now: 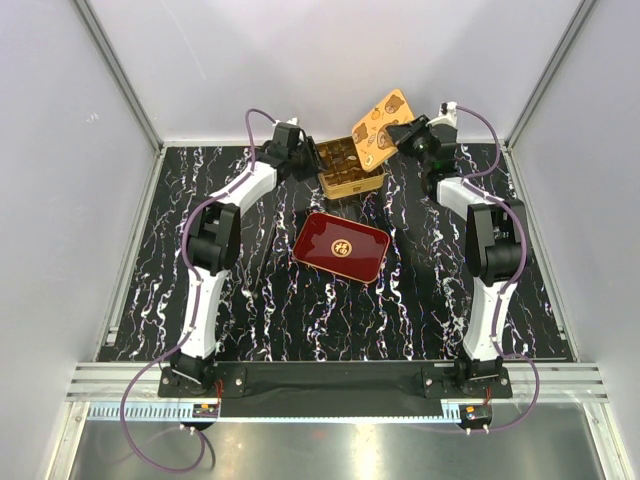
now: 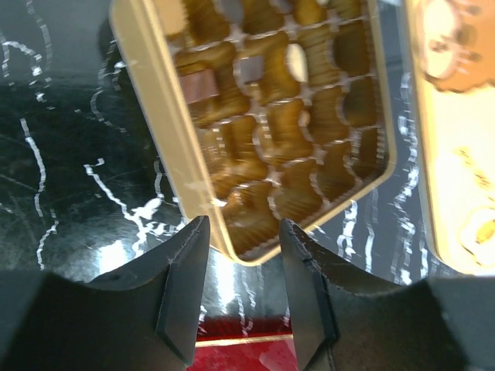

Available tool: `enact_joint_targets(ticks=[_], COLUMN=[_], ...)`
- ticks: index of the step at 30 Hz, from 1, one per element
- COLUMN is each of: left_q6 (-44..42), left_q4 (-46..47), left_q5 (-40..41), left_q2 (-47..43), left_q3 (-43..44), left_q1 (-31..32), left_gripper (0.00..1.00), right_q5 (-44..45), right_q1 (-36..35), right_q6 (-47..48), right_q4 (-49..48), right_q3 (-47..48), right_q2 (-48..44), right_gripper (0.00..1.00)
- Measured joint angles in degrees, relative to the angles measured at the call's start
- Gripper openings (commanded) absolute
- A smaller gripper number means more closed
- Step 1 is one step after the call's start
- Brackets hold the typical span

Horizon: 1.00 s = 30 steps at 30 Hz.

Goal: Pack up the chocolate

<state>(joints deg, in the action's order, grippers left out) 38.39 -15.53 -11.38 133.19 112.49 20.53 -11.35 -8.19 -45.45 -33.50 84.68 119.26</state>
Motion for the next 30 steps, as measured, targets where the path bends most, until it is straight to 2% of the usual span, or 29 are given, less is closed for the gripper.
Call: enact_joint_targets(ticks=[20, 30], left_q6=[0.15, -0.66], left_q4=[-0.57, 3.48], left_q5=[1.49, 0.44], left_q2=[4.24, 3.78], left_q3=[0.44, -2.86], left_q1=[0.96, 1.38], left_gripper=[0.46, 0.34], right_q5=[0.35, 0.33], right_q1=[1.11, 1.14], right_q6=[4.5, 5.6], right_q4=[0.48, 1.62], right_q3=[-4.7, -6.56], right_q2=[-1.64, -3.93], right_gripper=[0.0, 0.0])
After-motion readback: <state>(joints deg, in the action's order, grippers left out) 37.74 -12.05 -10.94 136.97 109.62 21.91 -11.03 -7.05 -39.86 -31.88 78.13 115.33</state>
